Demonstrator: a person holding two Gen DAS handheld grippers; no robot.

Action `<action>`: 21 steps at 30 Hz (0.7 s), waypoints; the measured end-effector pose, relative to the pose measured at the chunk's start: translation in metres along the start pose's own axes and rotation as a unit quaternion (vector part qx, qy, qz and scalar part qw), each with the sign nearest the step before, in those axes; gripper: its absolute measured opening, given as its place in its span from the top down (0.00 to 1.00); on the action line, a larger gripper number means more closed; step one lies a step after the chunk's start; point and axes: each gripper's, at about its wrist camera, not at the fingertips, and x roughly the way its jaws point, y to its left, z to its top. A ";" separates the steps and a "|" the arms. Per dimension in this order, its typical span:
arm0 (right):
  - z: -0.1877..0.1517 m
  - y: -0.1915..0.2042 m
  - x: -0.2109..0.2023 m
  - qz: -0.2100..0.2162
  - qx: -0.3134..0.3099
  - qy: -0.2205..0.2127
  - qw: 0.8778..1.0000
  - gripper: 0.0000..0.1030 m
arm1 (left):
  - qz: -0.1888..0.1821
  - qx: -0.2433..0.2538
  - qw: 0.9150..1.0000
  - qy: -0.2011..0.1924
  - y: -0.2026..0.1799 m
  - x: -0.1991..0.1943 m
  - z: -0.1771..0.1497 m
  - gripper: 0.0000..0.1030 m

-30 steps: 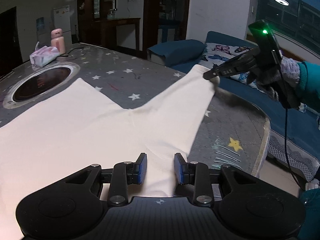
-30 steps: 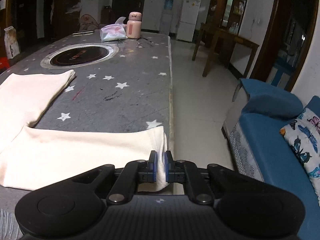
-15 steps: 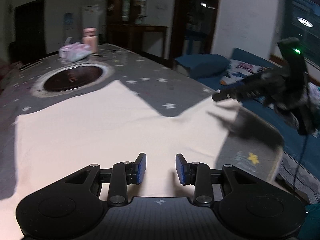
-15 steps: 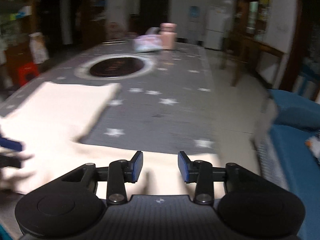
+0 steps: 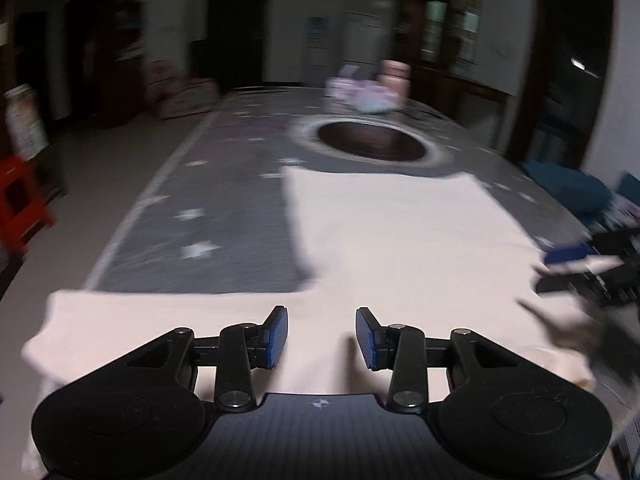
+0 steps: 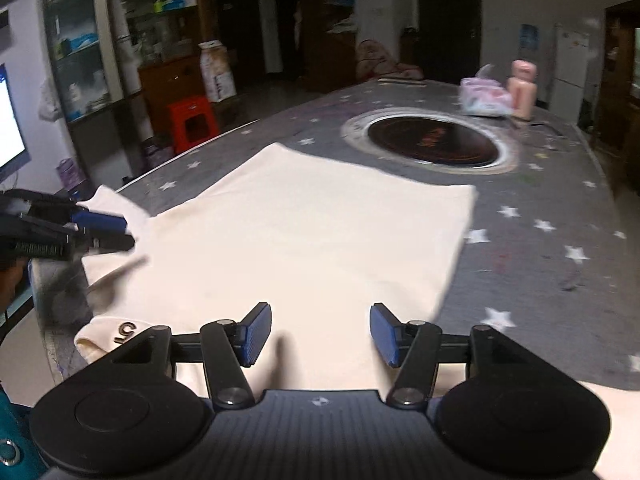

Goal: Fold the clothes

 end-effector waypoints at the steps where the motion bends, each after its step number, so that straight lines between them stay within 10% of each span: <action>1: 0.000 0.002 0.004 0.003 -0.001 0.003 1.000 0.44 | 0.013 -0.008 1.000 -0.002 0.009 -0.001 0.000 0.60; 21: -0.004 0.017 0.028 -0.001 -0.019 0.027 0.999 0.17 | 0.127 -0.070 0.989 -0.009 0.113 0.034 0.008 0.51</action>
